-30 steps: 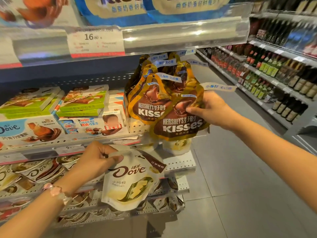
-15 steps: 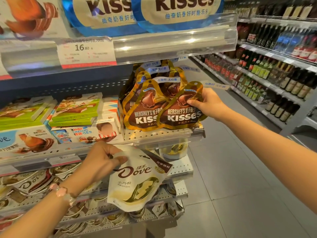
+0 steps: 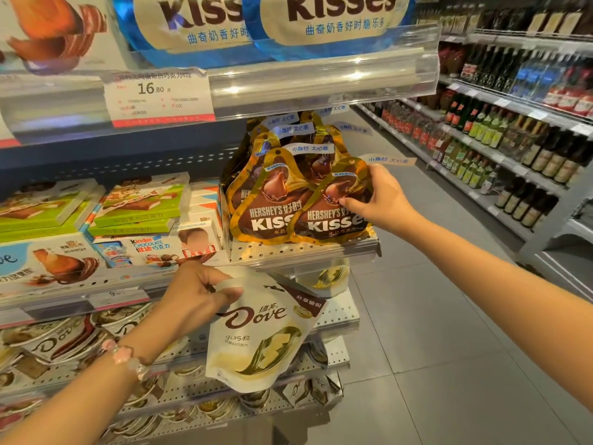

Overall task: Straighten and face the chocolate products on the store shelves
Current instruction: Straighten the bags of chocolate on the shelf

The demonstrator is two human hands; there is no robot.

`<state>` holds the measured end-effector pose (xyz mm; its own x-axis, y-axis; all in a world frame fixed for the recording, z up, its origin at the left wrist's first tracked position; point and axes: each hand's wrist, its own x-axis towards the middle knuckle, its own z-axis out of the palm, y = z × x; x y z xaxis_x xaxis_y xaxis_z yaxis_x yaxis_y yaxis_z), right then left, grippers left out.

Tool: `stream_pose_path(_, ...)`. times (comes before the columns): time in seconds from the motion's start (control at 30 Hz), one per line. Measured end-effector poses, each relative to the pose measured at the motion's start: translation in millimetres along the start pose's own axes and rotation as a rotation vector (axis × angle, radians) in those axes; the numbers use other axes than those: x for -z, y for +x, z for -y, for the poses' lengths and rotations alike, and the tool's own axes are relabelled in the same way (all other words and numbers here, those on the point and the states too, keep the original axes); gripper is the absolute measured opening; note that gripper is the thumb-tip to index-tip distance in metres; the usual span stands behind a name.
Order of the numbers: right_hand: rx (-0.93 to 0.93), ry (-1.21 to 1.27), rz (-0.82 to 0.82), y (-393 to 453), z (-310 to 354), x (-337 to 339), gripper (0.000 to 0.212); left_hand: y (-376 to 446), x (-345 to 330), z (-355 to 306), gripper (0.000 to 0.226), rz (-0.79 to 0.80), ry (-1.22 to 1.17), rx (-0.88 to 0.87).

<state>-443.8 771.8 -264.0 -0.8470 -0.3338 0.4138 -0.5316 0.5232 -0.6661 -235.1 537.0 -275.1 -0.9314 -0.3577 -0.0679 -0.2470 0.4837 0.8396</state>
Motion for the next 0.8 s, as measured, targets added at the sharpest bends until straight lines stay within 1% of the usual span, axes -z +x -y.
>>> stream_pose_path(0.07,0.009,0.026,-0.065,-6.6,-2.2,-2.3,0.055,1.3,-1.7,0.0,0.015,0.004,-0.006,-0.027)
stream_pose_path(0.13,0.04,0.013,-0.138,-14.5,-2.7,-4.3,0.058,2.2,-4.1,0.0,0.018,0.007,-0.018,-0.054)
stream_pose_path(0.23,0.16,-0.042,-0.291,-32.7,-2.5,-6.4,0.063,4.0,-8.8,-0.3,0.021,0.001,-0.058,-0.088)
stream_pose_path(0.27,0.224,-0.055,-0.357,-40.9,-3.3,-7.1,0.06,5.1,-10.6,-0.2,0.021,-0.005,-0.069,-0.094)
stream_pose_path(0.33,0.329,-0.021,-0.45,-59.6,-4.6,-10.0,0.043,7.0,-14.4,-0.5,0.023,-0.01,-0.108,-0.108)
stream_pose_path(0.37,0.37,0.027,-0.43,-69.3,-5.4,-12.8,0.034,7.5,-16.1,-1.2,0.024,-0.005,-0.135,-0.117)
stream_pose_path(0.4,0.398,0.083,-0.345,-79.2,-5.6,-16.1,0.027,8.2,-17.6,-1.9,0.026,0.003,-0.16,-0.126)
stream_pose_path(0.43,0.392,0.135,-0.203,-88.7,-5.0,-20.1,0.025,8.8,-19.0,-2.4,0.028,0.013,-0.181,-0.136)
stream_pose_path(0.5,0.312,0.185,0.103,-103.5,-2.9,-29.2,0.033,10.6,-22.1,-2.2,0.033,0.022,-0.21,-0.154)
stream_pose_path(0.53,0.269,0.189,0.203,-108.6,-2.3,-33.9,0.039,11.9,-23.5,-1.4,0.032,0.025,-0.22,-0.158)
stream_pose_path(0.57,0.228,0.193,0.258,-112.6,-2.5,-38.4,0.044,13.2,-24.8,-0.6,0.03,0.027,-0.228,-0.157)
stream_pose_path(0.63,0.125,0.221,0.27,-118.7,-3.7,-46.4,0.048,15.0,-28.7,1.5,0.029,0.024,-0.22,-0.144)
stream_pose_path(0.7,0.007,0.28,0.249,-125.1,-7.7,-54.7,0.04,16.9,-32.6,4.3,0.035,0.008,-0.188,-0.125)
stream_pose_path(0.73,-0.042,0.315,0.265,-128.0,-10.7,-58.9,0.036,17.9,-34.5,5.8,0.038,0.0,-0.171,-0.116)
stream_pose_path(0.8,-0.116,0.396,0.341,-132.6,-18.3,-67.3,0.034,19.6,-38.4,9.9,0.039,0.001,-0.132,-0.091)
